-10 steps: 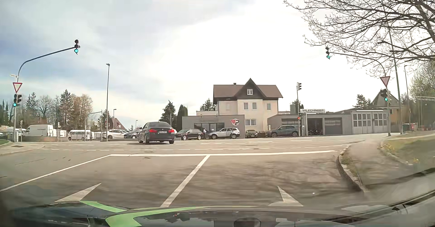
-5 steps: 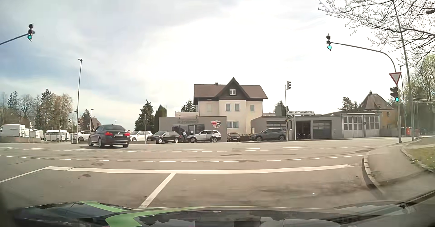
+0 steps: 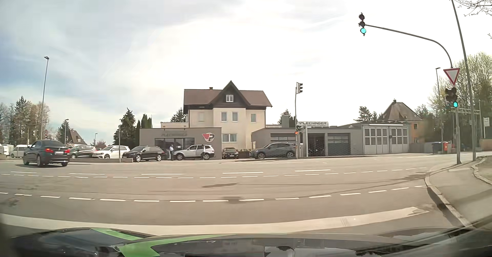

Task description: Follow the waypoints while adhering to traffic rules and regulations

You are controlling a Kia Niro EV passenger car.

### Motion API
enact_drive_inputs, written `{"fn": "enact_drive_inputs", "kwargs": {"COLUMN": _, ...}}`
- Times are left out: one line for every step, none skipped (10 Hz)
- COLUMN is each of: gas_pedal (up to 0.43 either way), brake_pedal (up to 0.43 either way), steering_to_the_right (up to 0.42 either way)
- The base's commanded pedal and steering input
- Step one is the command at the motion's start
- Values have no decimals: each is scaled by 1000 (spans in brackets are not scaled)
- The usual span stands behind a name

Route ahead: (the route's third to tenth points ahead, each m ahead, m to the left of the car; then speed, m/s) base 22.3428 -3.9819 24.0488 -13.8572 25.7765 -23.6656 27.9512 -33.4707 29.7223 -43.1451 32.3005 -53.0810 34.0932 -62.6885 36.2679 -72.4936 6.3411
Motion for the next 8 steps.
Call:
{"fn": "enact_drive_inputs", "kwargs": {"gas_pedal": 138, "brake_pedal": 0, "steering_to_the_right": 179}}
{"fn": "enact_drive_inputs", "kwargs": {"gas_pedal": 138, "brake_pedal": 0, "steering_to_the_right": 179}}
{"fn": "enact_drive_inputs", "kwargs": {"gas_pedal": 138, "brake_pedal": 0, "steering_to_the_right": 179}}
{"fn": "enact_drive_inputs", "kwargs": {"gas_pedal": 138, "brake_pedal": 0, "steering_to_the_right": 179}}
{"fn": "enact_drive_inputs", "kwargs": {"gas_pedal": 138, "brake_pedal": 0, "steering_to_the_right": 179}}
{"fn": "enact_drive_inputs", "kwargs": {"gas_pedal": 138, "brake_pedal": 0, "steering_to_the_right": 179}}
{"fn": "enact_drive_inputs", "kwargs": {"gas_pedal": 138, "brake_pedal": 0, "steering_to_the_right": 183}}
{"fn": "enact_drive_inputs", "kwargs": {"gas_pedal": 138, "brake_pedal": 0, "steering_to_the_right": 190}}
